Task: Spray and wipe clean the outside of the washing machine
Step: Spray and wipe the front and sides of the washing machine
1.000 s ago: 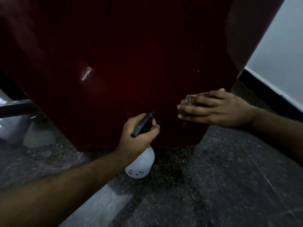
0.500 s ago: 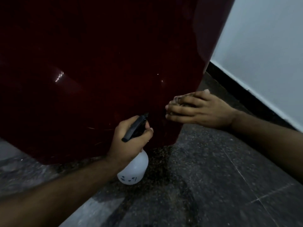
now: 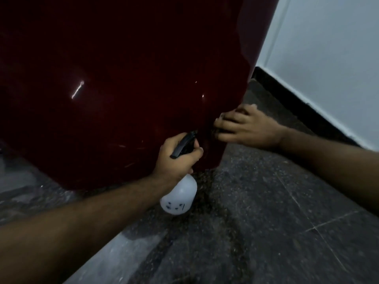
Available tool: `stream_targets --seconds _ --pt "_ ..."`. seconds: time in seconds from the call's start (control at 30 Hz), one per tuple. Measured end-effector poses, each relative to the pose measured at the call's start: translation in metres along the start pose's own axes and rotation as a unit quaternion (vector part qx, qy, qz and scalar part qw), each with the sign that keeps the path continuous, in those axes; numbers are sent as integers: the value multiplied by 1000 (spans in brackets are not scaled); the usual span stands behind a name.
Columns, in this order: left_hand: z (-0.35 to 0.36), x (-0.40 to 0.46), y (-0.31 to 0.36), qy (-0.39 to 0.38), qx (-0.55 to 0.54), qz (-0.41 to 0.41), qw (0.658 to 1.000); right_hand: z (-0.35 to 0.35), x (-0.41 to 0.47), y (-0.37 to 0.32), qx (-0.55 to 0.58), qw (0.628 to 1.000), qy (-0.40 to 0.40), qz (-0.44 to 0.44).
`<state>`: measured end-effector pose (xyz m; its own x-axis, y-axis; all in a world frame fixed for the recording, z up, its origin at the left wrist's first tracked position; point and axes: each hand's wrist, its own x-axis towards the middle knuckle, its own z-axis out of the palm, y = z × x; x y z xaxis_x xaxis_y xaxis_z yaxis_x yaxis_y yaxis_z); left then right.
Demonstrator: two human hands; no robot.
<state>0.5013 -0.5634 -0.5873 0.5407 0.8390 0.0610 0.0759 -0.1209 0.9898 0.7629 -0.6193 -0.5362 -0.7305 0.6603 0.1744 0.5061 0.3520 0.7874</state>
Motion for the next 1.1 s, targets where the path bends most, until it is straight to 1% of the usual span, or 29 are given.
stream_targets --seconds 0.07,0.13,0.17,0.2,0.27,0.3,0.33,0.37,0.4,0.47,0.5,0.57,0.63,0.7,0.77,0.83,0.9,0.97,1.03,1.1 --pt "-6 -5 -6 12 6 -15 1000 -10 11 4 3 999 15 46" --pt "-12 -9 -10 20 5 -25 999 -17 27 2 13 997 36 68" --pt "-15 -10 -12 21 4 -29 999 -16 34 -2 16 998 37 55" --pt "-18 -12 -13 19 3 -33 999 -12 37 -8 15 999 23 24" --pt "-24 -16 -16 17 4 -39 999 0 32 -18 9 997 -31 -68" --pt "-27 -18 -17 14 5 -38 999 5 26 -20 10 993 -62 -104" --pt "-30 -20 -17 6 5 -36 999 7 18 -18 15 989 -80 -122" --pt "-33 -22 -18 -1 4 -34 999 8 13 -14 22 989 -76 -127" --pt "-34 -23 -18 -9 2 -30 999 9 6 -8 32 991 -55 -120" --pt "-35 -25 -21 -18 -2 -32 999 7 1 2 37 995 -11 -89" --pt "-34 -25 -21 -23 -5 -34 999 3 3 5 26 997 -1 -68" --pt "-31 -26 -22 -26 -11 -42 999 1 21 2 16 999 29 -32" --pt "-28 -26 -23 -28 -10 -47 998 1 47 -9 32 998 52 -30" --pt "-28 -27 -21 -33 -14 -47 998 8 62 -22 44 995 17 -83" --pt "-31 -28 -18 -33 -21 -45 998 12 59 -29 47 987 -53 -143" --pt "-40 -33 -16 -31 -25 -44 998 13 51 -27 57 981 -77 -166" --pt "-50 -38 -18 -33 -24 -43 998 14 44 -20 67 986 -48 -145" --pt "-59 -41 -23 -35 -11 -43 998 11 48 -14 53 993 -10 -104" --pt "-66 -42 -29 -29 5 -43 999 5 68 -15 45 996 27 -72" --pt "-72 -42 -33 -21 13 -48 999 2 96 -25 55 994 65 -70"
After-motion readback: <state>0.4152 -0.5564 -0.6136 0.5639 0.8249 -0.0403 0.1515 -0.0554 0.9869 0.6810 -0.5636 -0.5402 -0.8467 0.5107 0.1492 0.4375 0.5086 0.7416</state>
